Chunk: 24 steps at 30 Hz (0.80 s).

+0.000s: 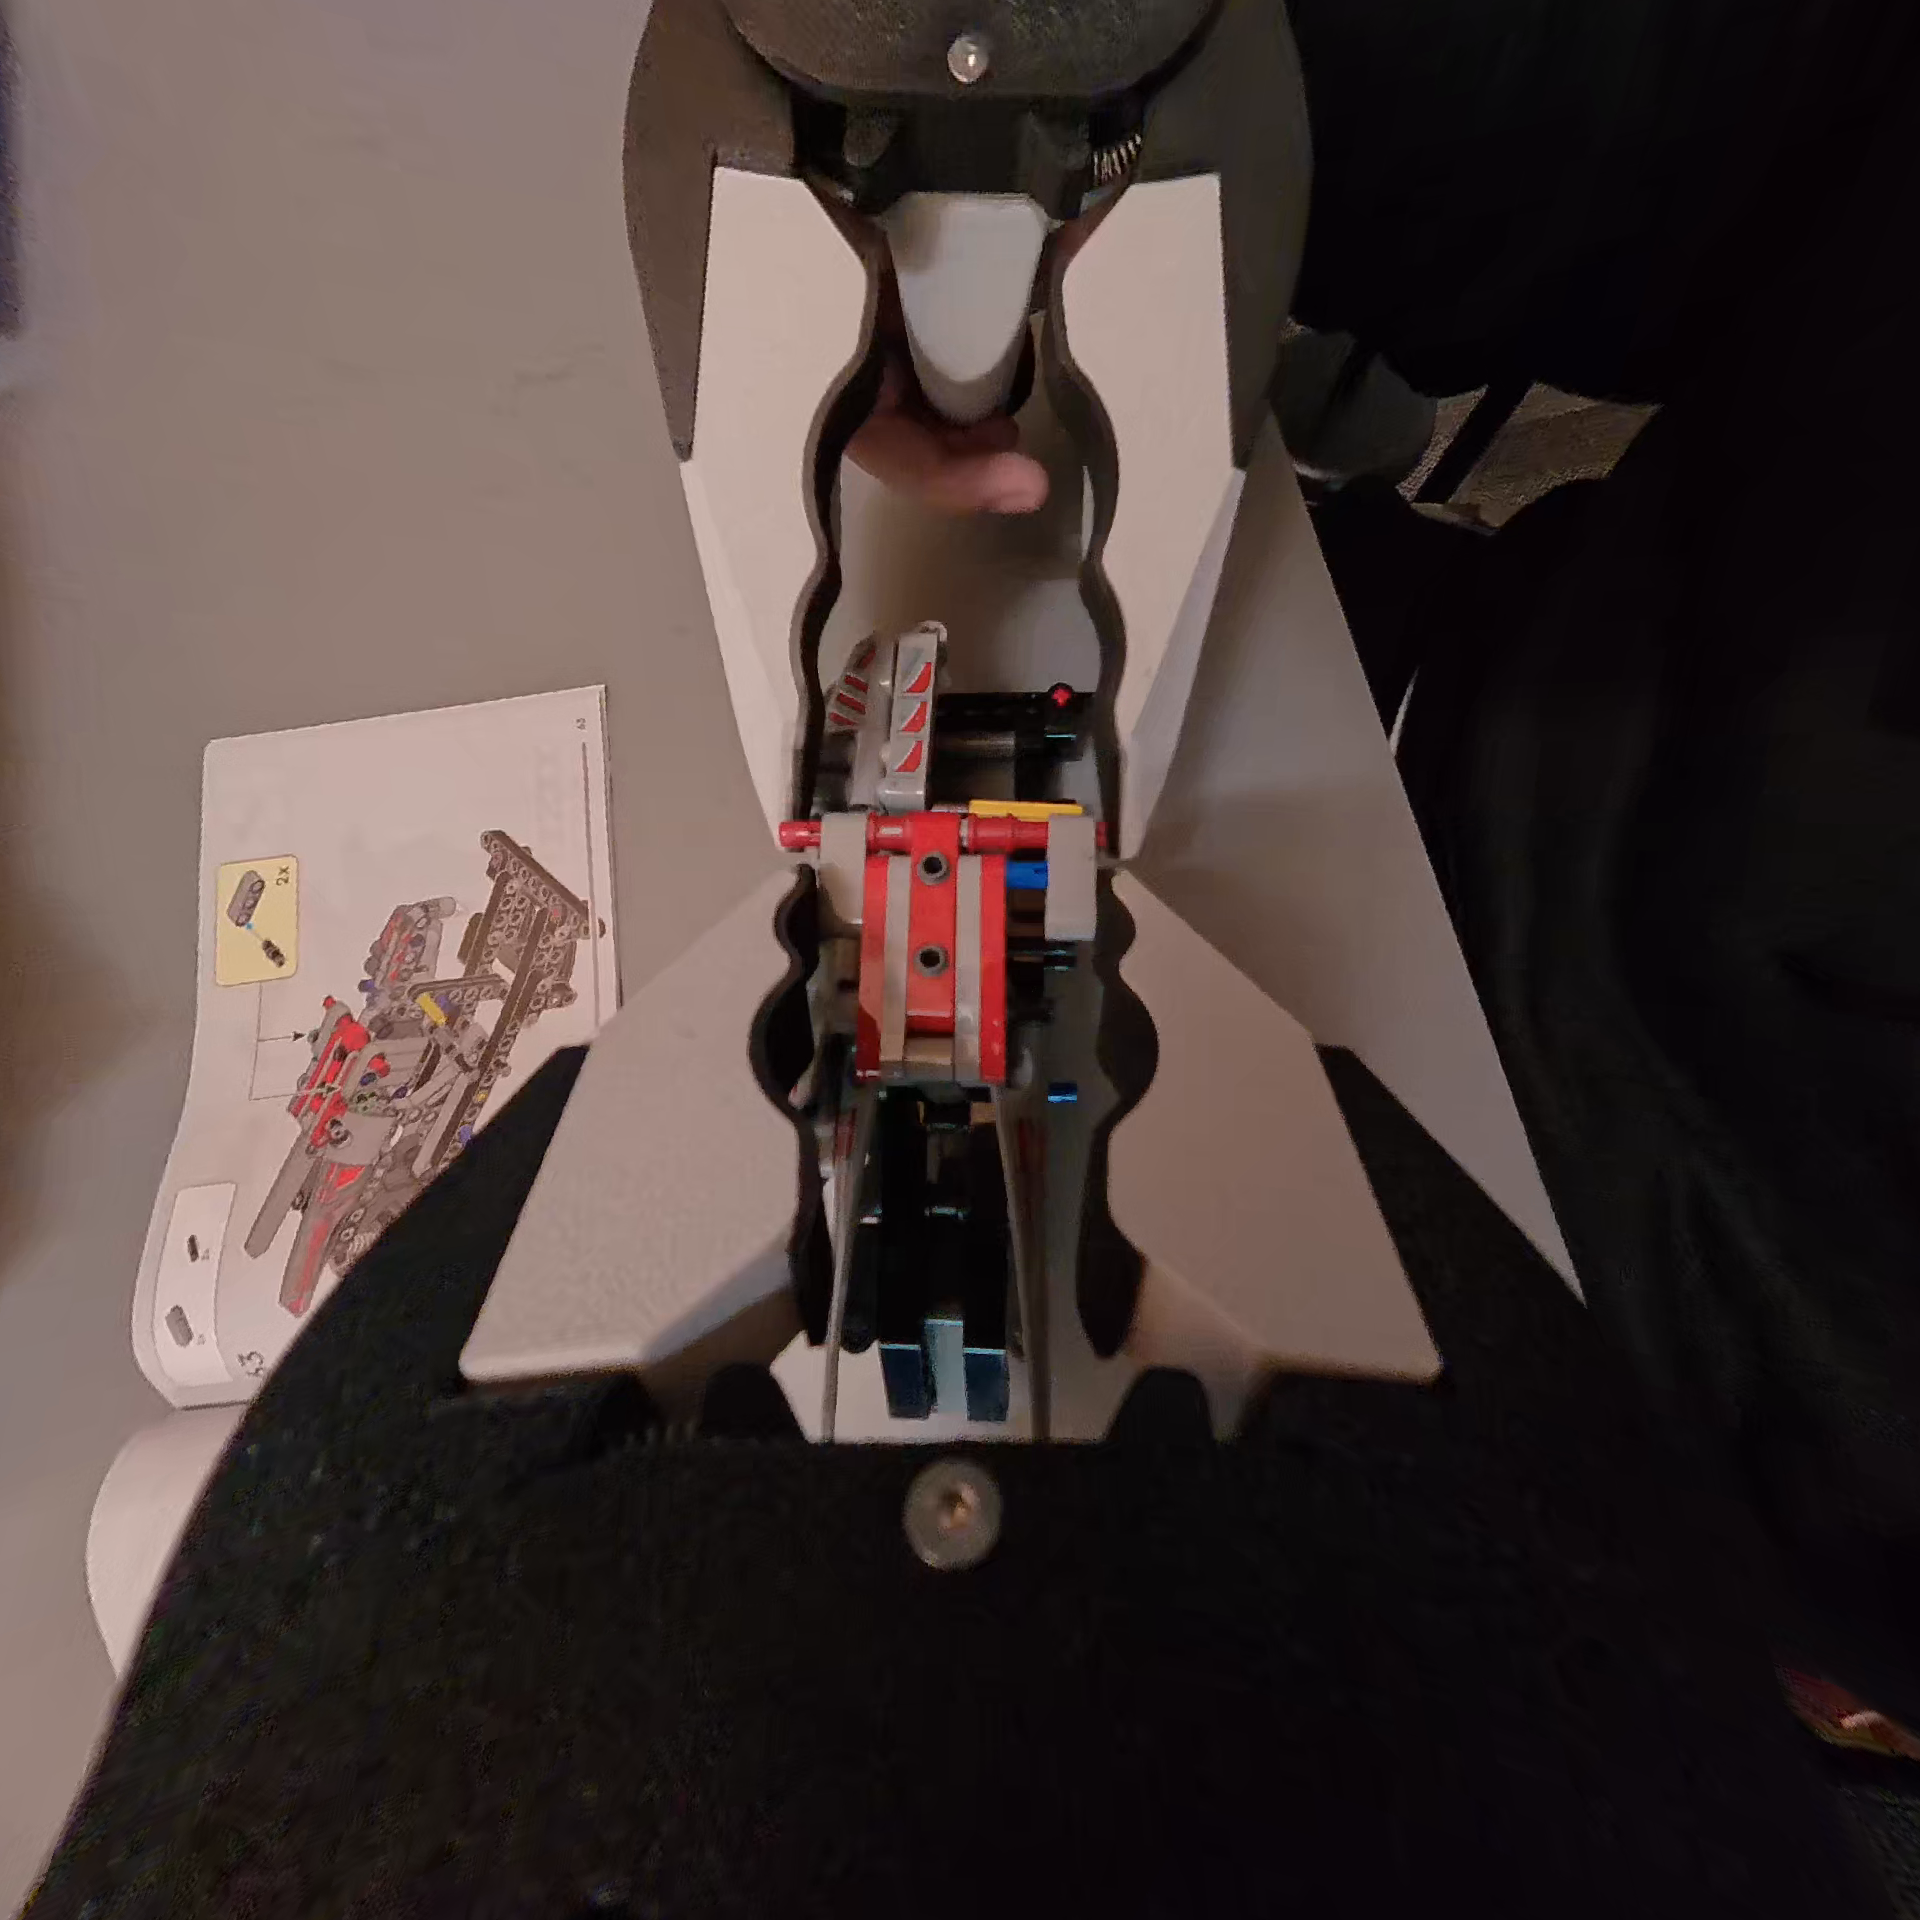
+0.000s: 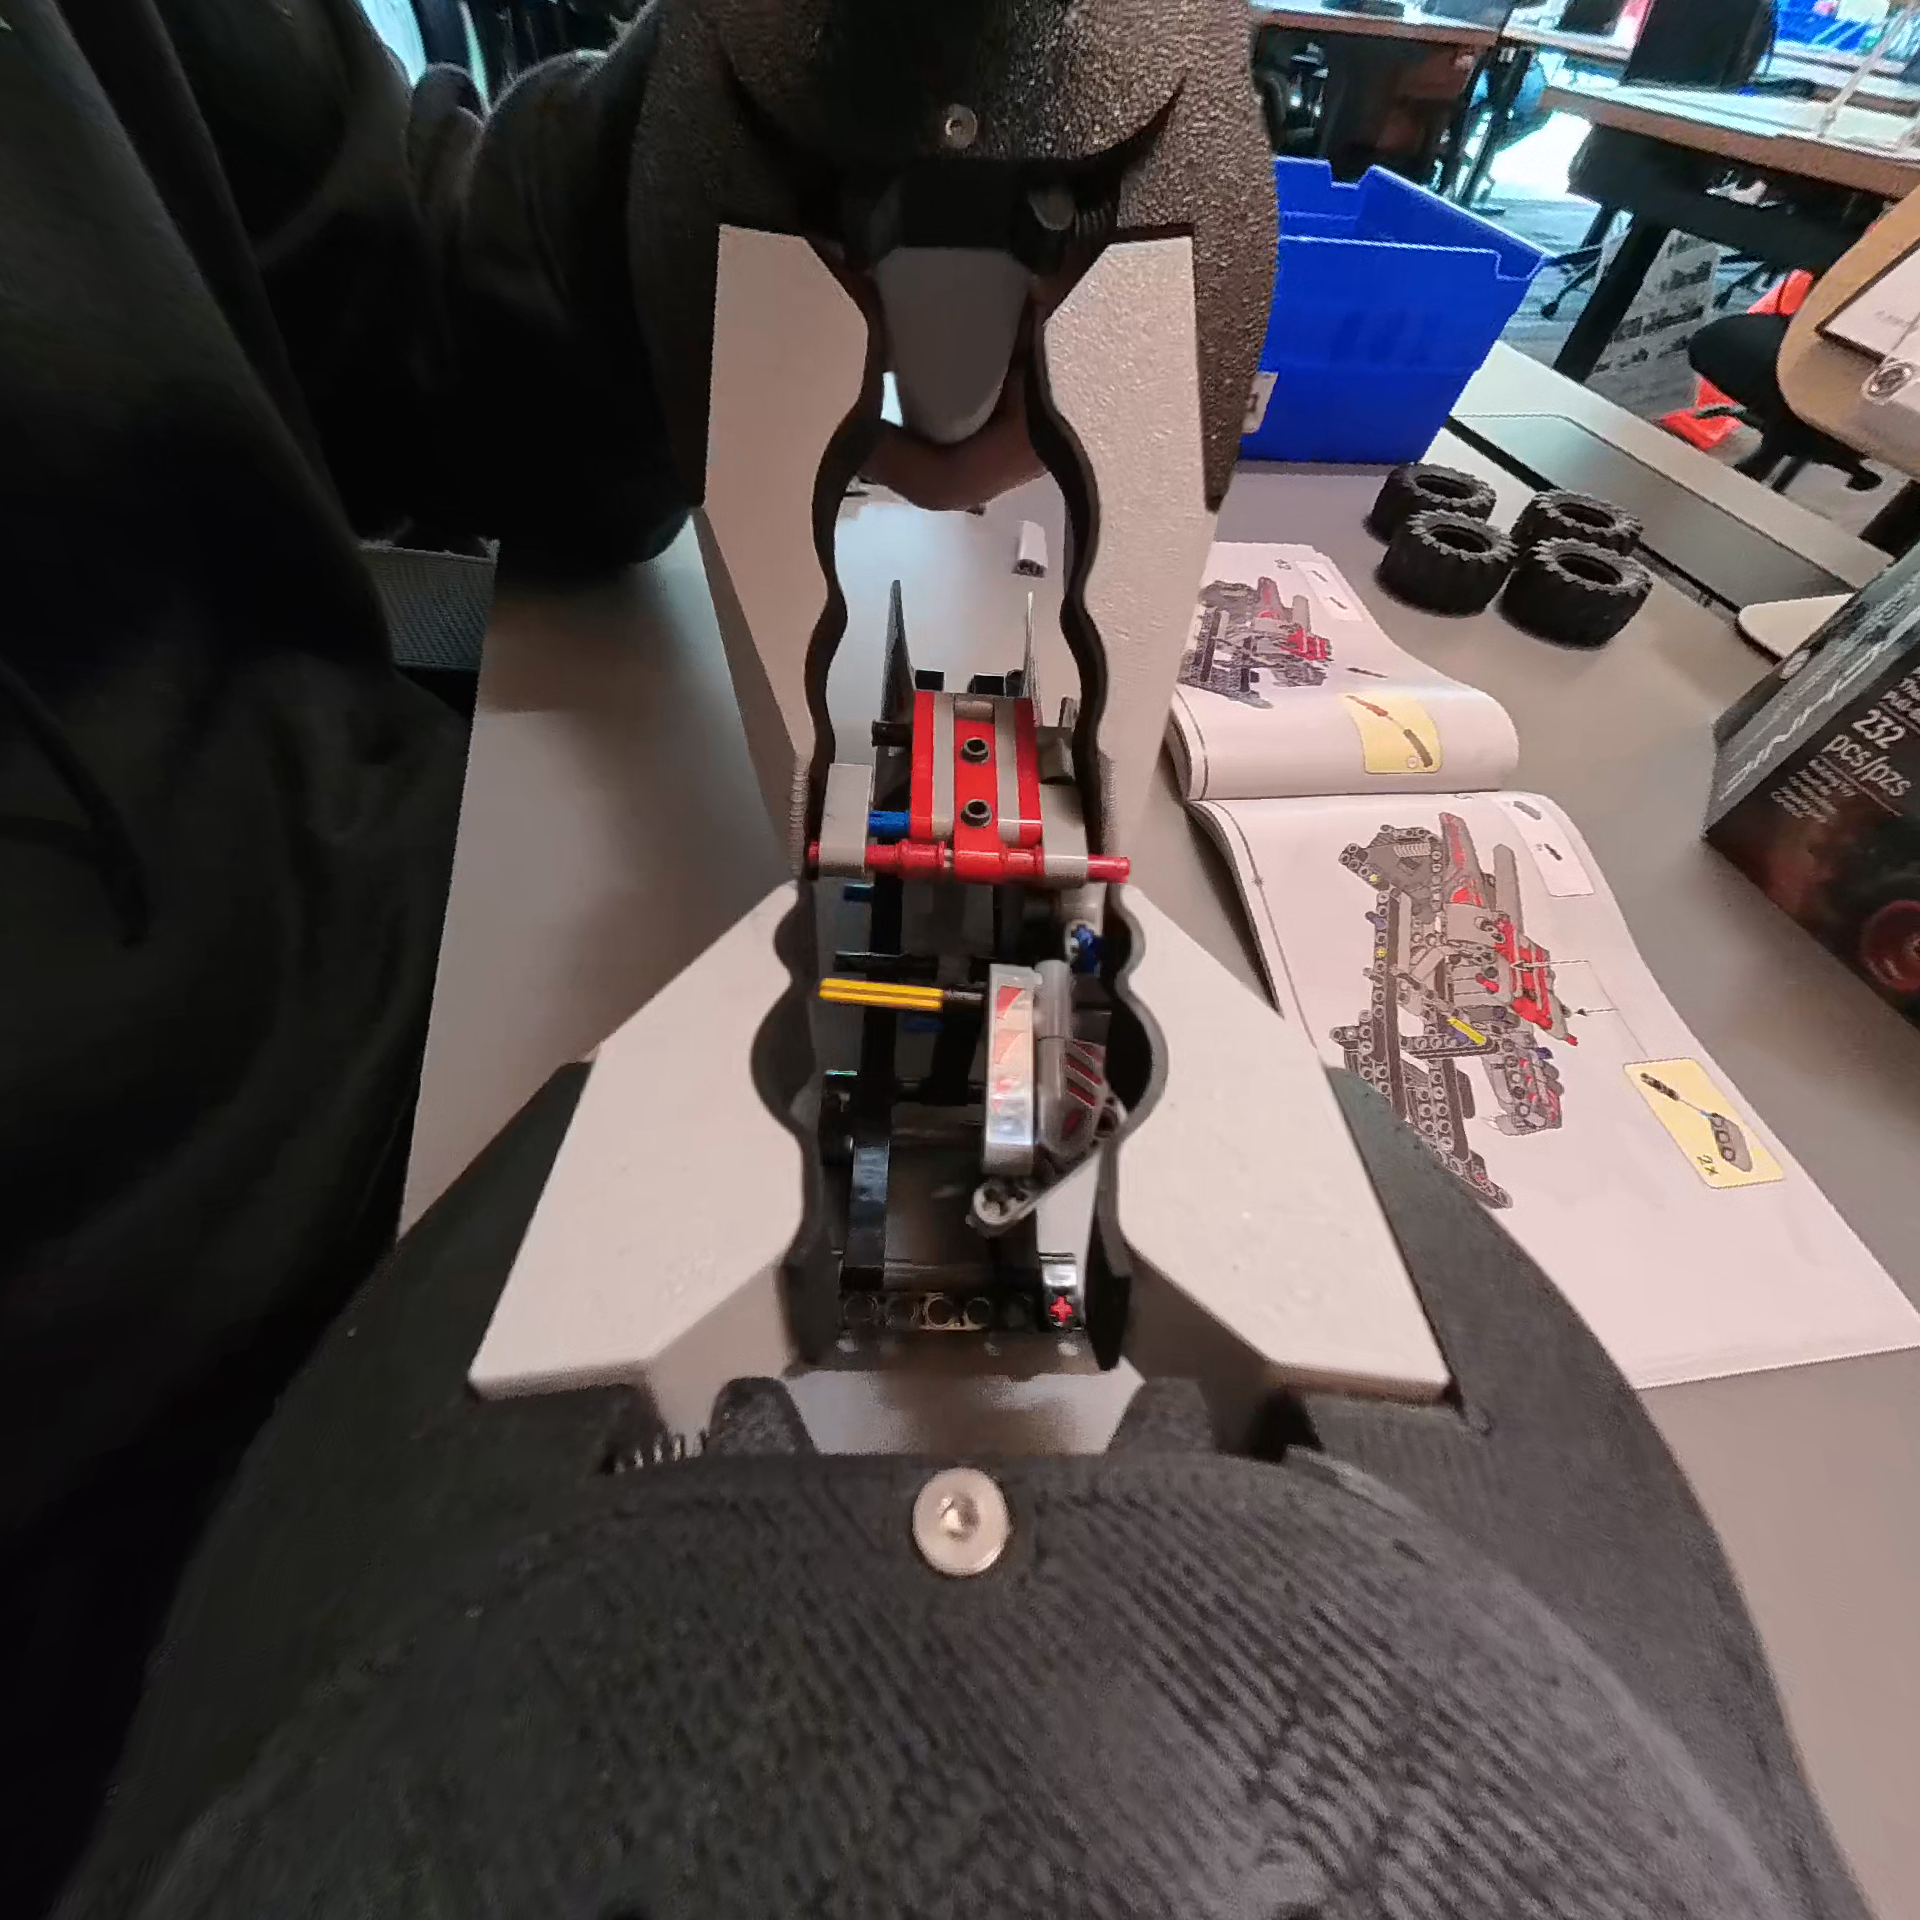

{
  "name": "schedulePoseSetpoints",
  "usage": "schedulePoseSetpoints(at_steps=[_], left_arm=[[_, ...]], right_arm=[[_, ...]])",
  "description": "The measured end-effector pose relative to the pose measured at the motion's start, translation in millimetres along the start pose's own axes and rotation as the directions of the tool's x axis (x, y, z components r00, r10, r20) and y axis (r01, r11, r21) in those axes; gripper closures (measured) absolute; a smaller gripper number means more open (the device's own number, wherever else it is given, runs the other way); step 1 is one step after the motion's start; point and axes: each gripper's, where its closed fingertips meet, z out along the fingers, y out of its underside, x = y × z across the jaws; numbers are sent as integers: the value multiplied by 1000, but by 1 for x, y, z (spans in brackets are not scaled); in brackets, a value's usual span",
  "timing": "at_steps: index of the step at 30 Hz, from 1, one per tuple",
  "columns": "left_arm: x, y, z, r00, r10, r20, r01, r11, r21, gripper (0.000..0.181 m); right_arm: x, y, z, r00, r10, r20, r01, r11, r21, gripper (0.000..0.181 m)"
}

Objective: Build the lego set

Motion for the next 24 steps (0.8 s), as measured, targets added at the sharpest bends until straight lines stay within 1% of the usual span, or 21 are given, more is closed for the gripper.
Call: schedulePoseSetpoints(at_steps=[1, 3, 6, 9, 12, 16, 18, 22, 24], left_arm=[[0, 0, 0, 1000, 2, -1, -2, 1000, -5, 131], [-1, 1, -1, 1000, 10, 3, -10, 1000, -12, 131], [0, 2, -1, 1000, 27, 2, -27, 999, -21, 131], [2, 2, -2, 999, 44, -2, -44, 999, -29, 131], [4, 3, -3, 999, 48, -16, -48, 998, -28, 131], [5, 4, -3, 999, 41, -25, -42, 999, -19, 131], [7, 3, -3, 998, 49, -35, -49, 999, -13, 131], [12, 6, -6, 997, 42, -65, -44, 999, -26, 130], [10, 8, -9, 998, 34, -59, -36, 999, -37, 130]], right_arm=[[-1, -1, -1, 1000, 10, 10, -10, 1000, 12, 125], [-2, -2, 0, 999, 27, 25, -27, 1000, 15, 122], [1, -1, 1, 1000, -5, 6, 5, 1000, 1, 127], [1, -2, 0, 1000, -7, 14, 8, 1000, -6, 132], [-1, -2, 0, 1000, -5, 28, 5, 1000, -3, 133], [-7, -3, 1, 998, 9, 55, -10, 1000, 6, 123], [-6, -3, 1, 999, 5, 45, -5, 1000, 5, 126], [-4, -5, 0, 999, 11, 38, -11, 1000, 21, 142], [-5, -8, 0, 999, 15, 42, -17, 999, 38, 137]])
